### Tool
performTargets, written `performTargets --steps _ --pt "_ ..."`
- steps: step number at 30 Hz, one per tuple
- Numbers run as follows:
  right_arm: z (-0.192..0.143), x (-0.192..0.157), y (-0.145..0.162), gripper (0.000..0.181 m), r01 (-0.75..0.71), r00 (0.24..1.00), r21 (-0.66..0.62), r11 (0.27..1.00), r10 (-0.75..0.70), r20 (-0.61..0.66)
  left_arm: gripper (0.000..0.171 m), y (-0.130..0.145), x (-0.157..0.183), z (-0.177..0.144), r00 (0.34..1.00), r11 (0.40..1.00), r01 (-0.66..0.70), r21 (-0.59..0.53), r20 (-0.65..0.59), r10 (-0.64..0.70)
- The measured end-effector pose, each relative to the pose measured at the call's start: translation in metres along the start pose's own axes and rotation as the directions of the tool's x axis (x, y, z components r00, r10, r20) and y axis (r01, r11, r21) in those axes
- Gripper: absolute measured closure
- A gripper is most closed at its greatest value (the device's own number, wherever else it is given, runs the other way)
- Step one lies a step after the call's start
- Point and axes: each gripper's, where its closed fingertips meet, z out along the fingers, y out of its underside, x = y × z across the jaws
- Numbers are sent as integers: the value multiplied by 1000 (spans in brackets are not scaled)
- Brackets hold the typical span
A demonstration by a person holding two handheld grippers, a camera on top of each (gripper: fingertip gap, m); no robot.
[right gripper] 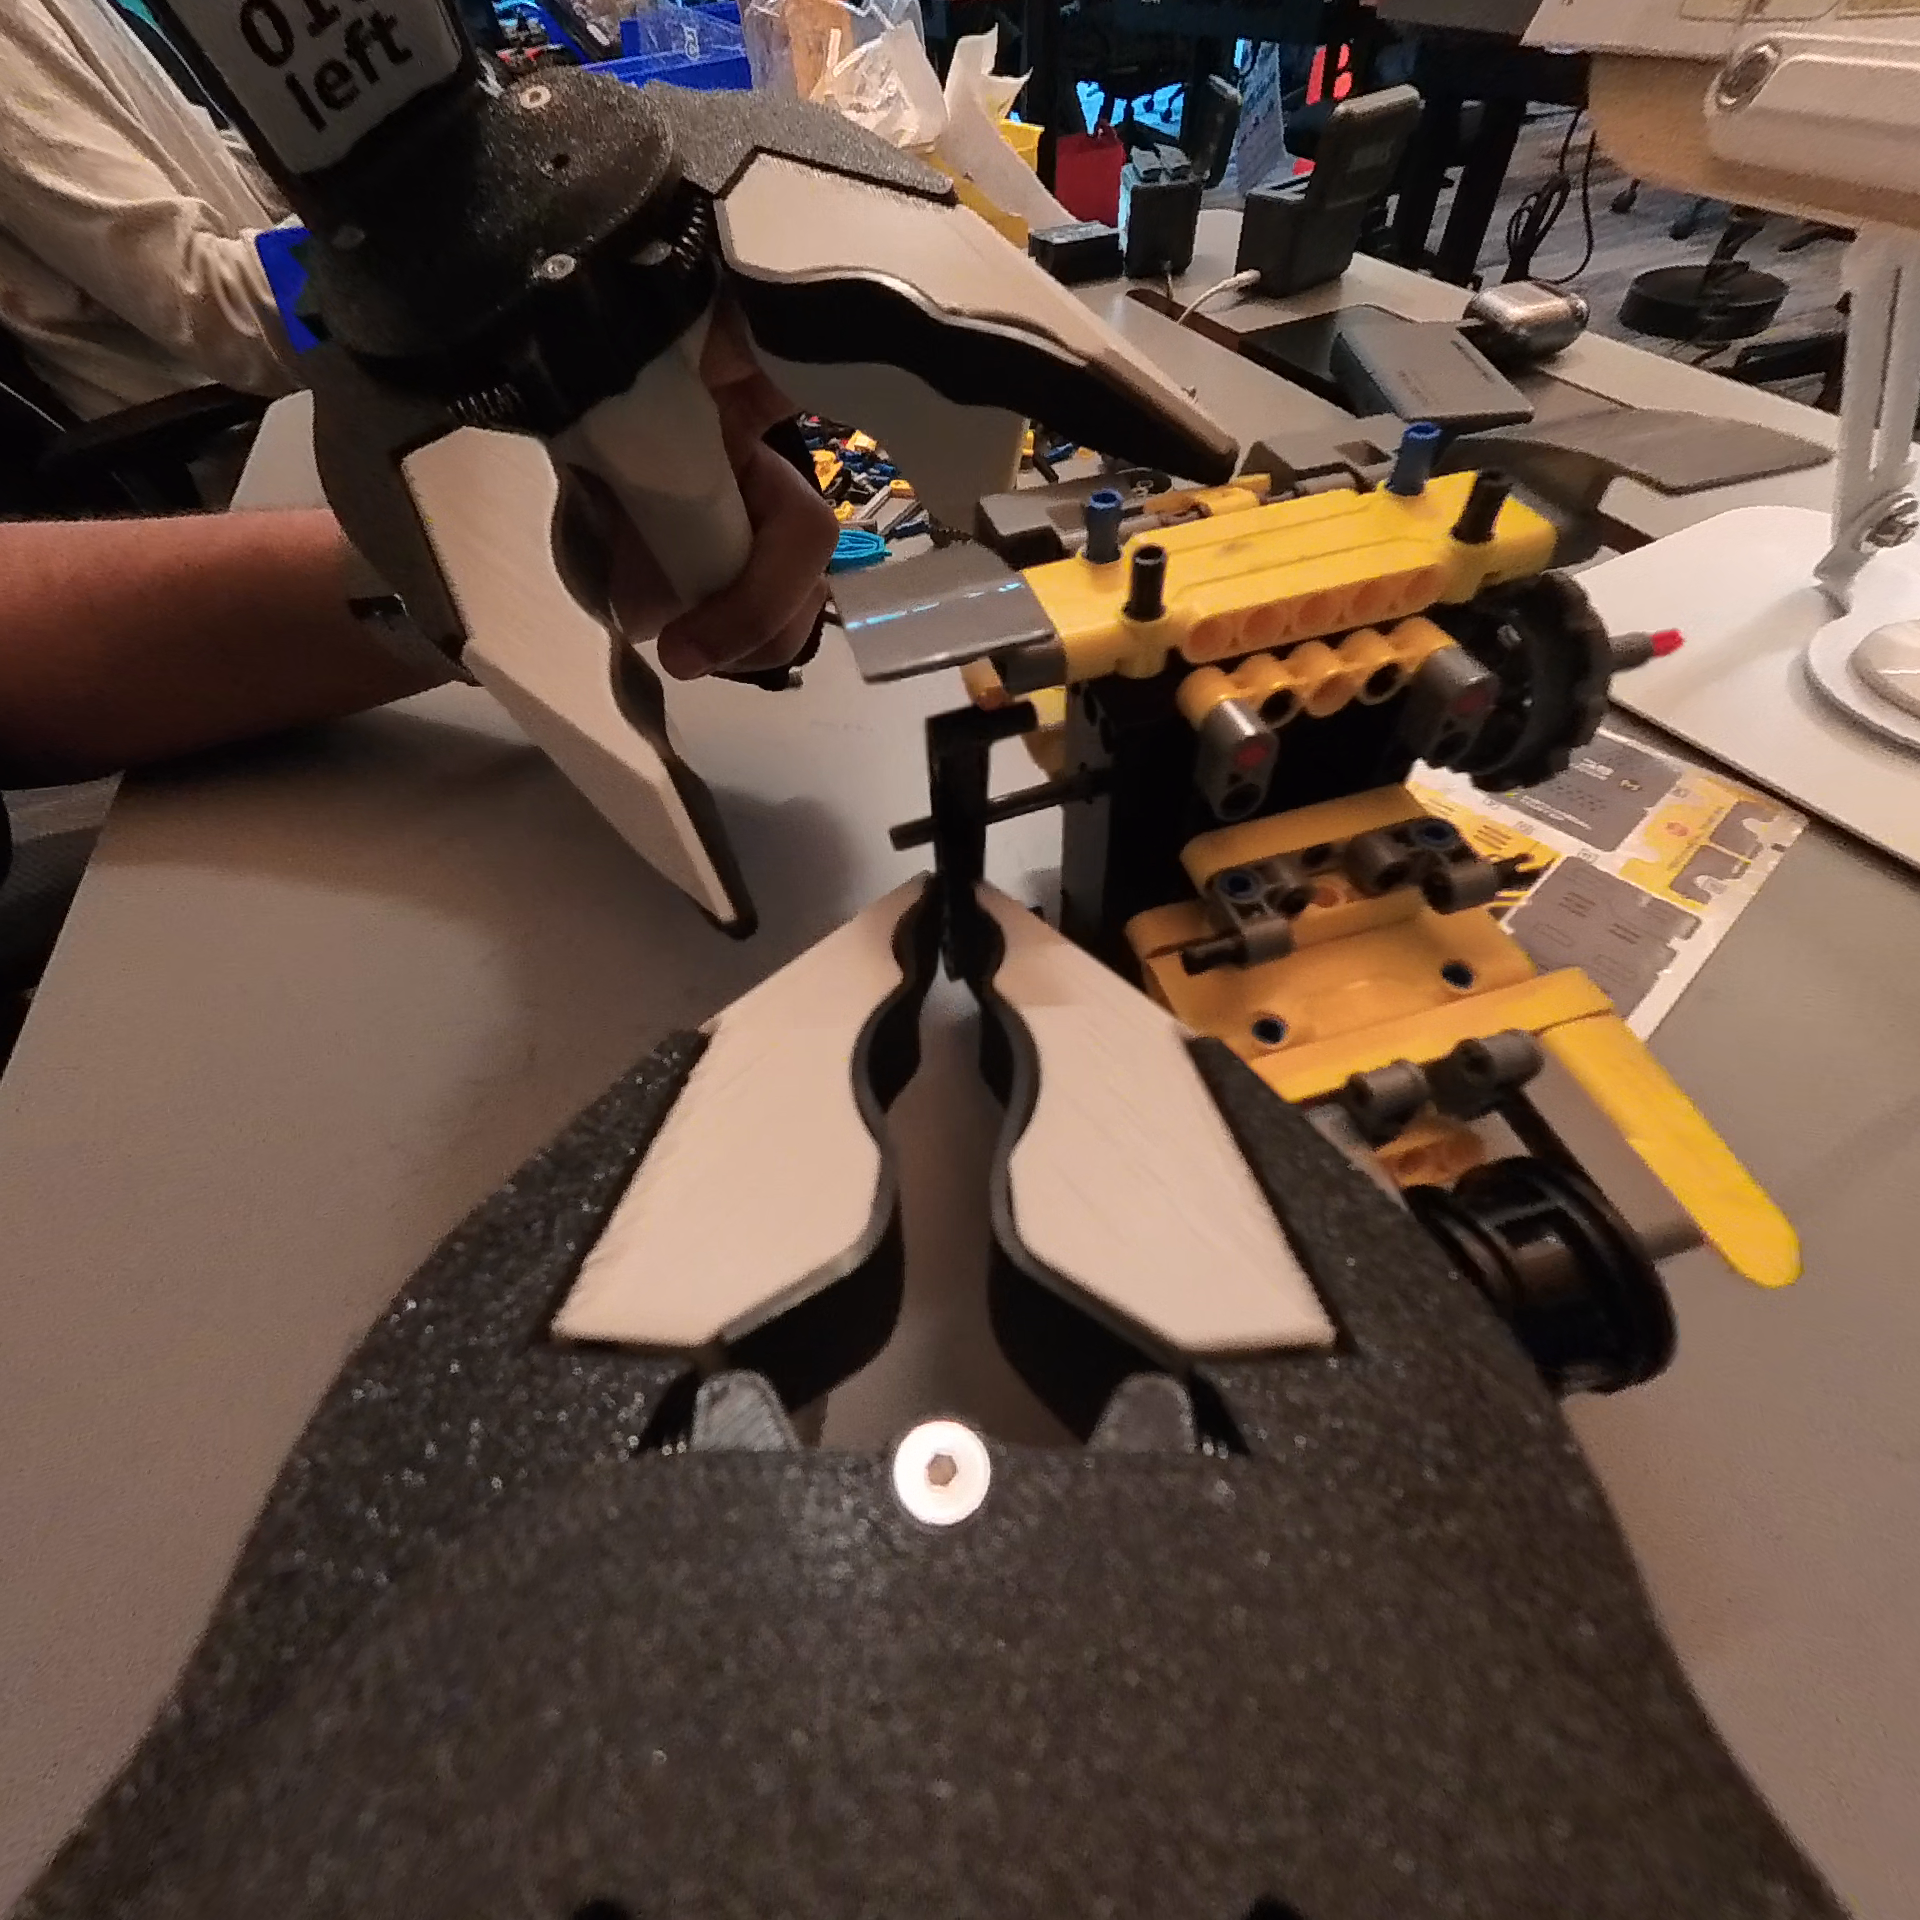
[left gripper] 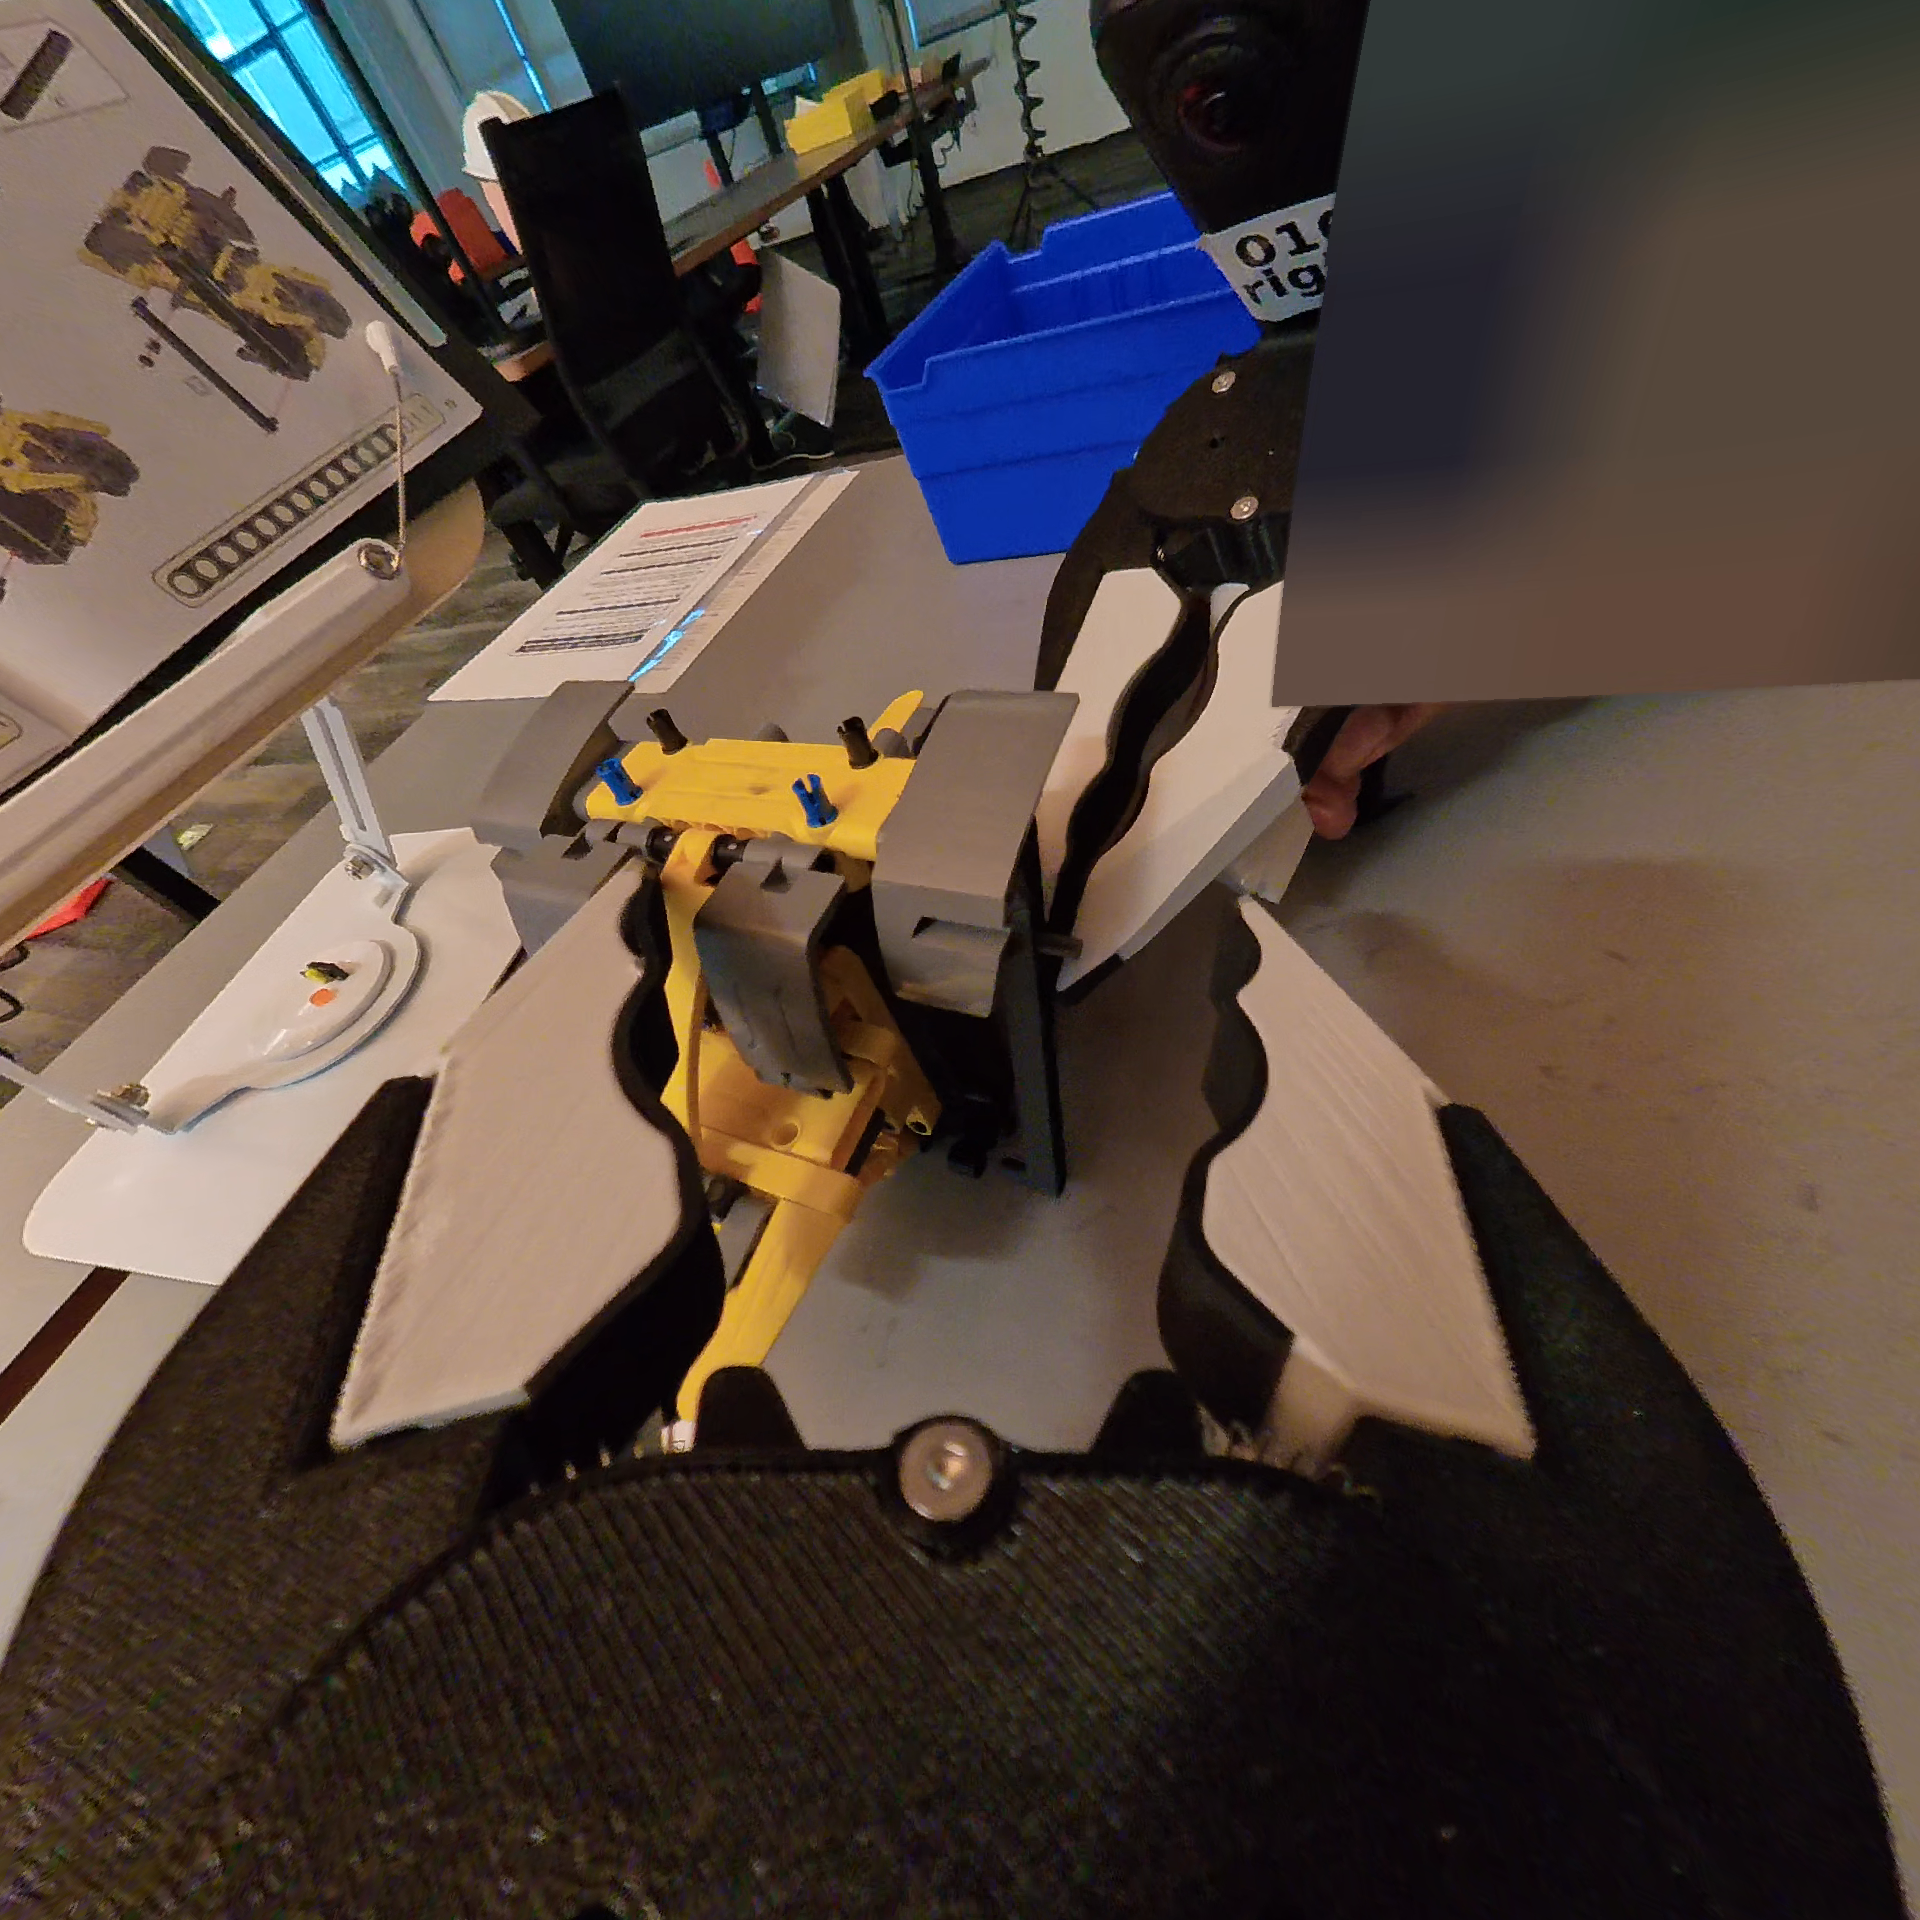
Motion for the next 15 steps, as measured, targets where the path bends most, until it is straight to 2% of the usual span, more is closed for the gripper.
performTargets --steps 15 --pt "-7 5 -2 181 -13 1000 16 1000 13 -20 70 3 -4 -1 1000 1000 16 -7 24 -16"
